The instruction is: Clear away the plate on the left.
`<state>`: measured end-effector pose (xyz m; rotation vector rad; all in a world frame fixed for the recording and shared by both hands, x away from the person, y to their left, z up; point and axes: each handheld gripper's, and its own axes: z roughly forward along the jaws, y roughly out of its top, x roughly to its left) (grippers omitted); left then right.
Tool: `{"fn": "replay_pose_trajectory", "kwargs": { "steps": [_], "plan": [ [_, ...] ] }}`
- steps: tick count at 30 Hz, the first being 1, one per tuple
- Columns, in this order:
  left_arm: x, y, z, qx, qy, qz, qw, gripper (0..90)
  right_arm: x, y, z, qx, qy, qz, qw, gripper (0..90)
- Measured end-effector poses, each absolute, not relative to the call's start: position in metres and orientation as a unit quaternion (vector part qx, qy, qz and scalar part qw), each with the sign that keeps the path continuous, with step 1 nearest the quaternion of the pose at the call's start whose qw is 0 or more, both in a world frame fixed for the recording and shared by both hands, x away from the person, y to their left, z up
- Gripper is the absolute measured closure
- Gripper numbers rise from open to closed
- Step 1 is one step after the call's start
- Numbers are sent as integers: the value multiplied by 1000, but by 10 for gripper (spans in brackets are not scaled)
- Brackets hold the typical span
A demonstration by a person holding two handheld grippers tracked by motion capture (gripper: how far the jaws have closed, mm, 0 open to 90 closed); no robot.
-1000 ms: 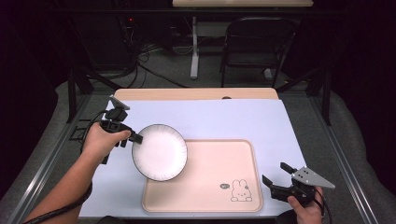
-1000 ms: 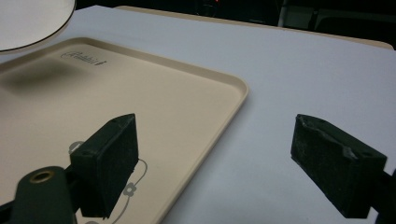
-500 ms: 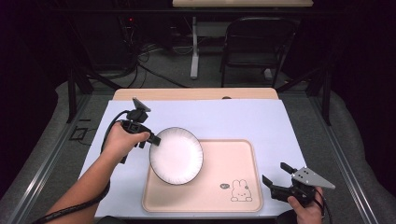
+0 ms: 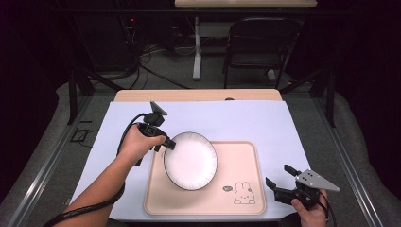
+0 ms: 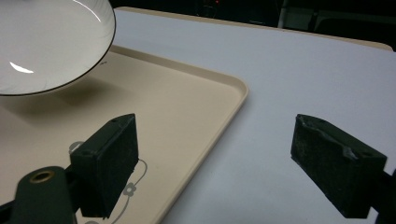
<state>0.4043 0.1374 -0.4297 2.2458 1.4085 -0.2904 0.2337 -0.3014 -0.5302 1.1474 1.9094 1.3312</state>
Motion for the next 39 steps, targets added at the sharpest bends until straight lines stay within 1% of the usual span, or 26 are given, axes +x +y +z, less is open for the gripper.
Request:
{"fn": "replay_pose_trajectory", "kwargs": {
  "steps": [16, 39],
  "plan": [
    [404, 115, -440, 828, 495, -121, 233, 814, 234, -301, -530, 425, 709, 494, 270, 143],
    [400, 103, -464, 831, 486, -150, 228, 809, 233, -301, -530, 425, 709, 494, 270, 143]
  ]
}}
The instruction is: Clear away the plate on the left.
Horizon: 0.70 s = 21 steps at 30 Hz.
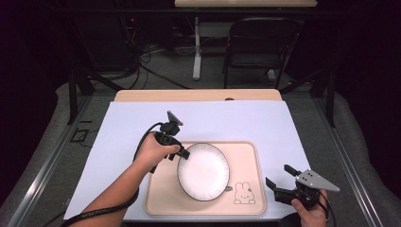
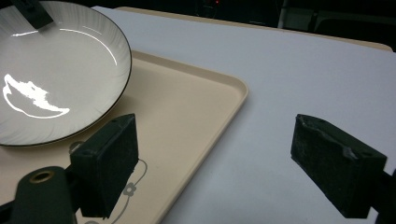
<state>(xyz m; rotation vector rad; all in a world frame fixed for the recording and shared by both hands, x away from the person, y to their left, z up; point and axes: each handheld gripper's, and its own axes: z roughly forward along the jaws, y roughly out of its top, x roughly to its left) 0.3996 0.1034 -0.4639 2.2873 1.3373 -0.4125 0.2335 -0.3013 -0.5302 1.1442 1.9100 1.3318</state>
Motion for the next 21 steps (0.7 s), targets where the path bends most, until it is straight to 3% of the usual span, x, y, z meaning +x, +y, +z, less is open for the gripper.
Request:
{"fn": "replay_pose_trajectory", "kwargs": {
  "steps": [21],
  "plan": [
    [397, 104, -473, 832, 493, -134, 215, 826, 234, -301, -530, 426, 709, 493, 270, 143]
  ]
}}
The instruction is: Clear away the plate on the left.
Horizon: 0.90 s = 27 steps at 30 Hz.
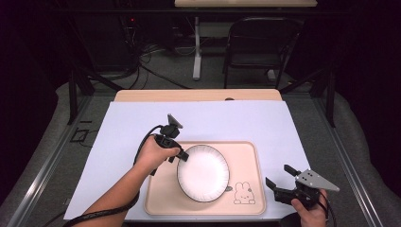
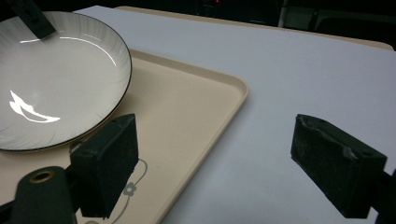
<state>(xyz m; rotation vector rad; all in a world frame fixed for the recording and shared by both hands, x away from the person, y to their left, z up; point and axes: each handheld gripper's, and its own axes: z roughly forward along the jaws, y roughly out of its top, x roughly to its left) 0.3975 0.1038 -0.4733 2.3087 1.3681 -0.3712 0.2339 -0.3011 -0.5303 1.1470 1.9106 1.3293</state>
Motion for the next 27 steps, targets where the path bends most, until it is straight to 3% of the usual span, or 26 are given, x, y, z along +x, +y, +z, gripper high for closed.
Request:
{"fn": "replay_pose_trajectory", "kwargs": {
  "steps": [27],
  "plan": [
    [394, 112, -491, 821, 516, -108, 219, 847, 236, -300, -530, 426, 709, 494, 267, 142]
  ]
}}
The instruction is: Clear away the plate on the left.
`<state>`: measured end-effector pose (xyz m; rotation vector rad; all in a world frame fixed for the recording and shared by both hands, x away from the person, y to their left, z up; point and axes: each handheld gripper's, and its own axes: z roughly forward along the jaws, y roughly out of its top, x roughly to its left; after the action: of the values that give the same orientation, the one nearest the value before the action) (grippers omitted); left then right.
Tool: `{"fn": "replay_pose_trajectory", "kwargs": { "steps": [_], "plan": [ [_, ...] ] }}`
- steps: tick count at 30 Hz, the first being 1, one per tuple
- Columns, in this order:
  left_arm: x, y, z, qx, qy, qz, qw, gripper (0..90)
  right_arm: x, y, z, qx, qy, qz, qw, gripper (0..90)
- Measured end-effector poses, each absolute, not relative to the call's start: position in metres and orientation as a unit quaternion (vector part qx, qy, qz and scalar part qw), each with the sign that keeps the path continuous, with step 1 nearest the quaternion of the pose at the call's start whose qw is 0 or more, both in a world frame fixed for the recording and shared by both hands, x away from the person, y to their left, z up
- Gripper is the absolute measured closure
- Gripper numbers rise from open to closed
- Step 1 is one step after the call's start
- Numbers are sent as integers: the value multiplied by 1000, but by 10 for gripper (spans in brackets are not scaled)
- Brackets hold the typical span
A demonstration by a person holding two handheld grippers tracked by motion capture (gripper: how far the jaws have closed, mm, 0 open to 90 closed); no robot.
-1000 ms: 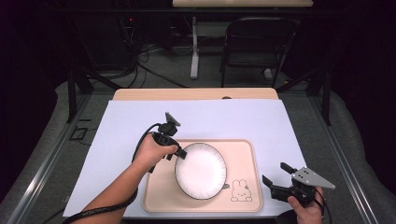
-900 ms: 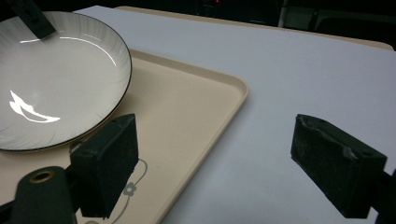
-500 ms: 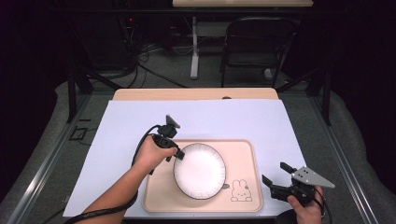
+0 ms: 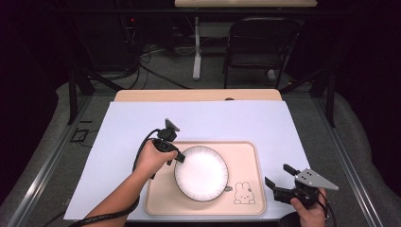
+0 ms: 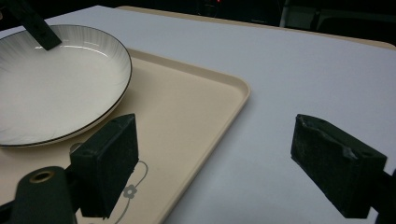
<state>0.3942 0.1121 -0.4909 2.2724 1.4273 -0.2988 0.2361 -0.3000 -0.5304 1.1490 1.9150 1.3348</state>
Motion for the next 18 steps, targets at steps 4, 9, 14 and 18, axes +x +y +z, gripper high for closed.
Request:
{"fn": "replay_pose_trajectory", "kwargs": {
  "steps": [4, 9, 14, 18],
  "plan": [
    [395, 113, -496, 822, 518, -105, 212, 838, 236, -300, -530, 425, 710, 494, 268, 143],
    [395, 117, -506, 819, 525, -104, 207, 826, 236, -300, -530, 425, 709, 495, 268, 143],
    [394, 119, -515, 816, 530, -103, 205, 814, 236, -300, -530, 424, 709, 495, 268, 142],
    [392, 121, -518, 816, 532, -99, 205, 814, 236, -300, -530, 424, 709, 494, 269, 143]
  ]
}}
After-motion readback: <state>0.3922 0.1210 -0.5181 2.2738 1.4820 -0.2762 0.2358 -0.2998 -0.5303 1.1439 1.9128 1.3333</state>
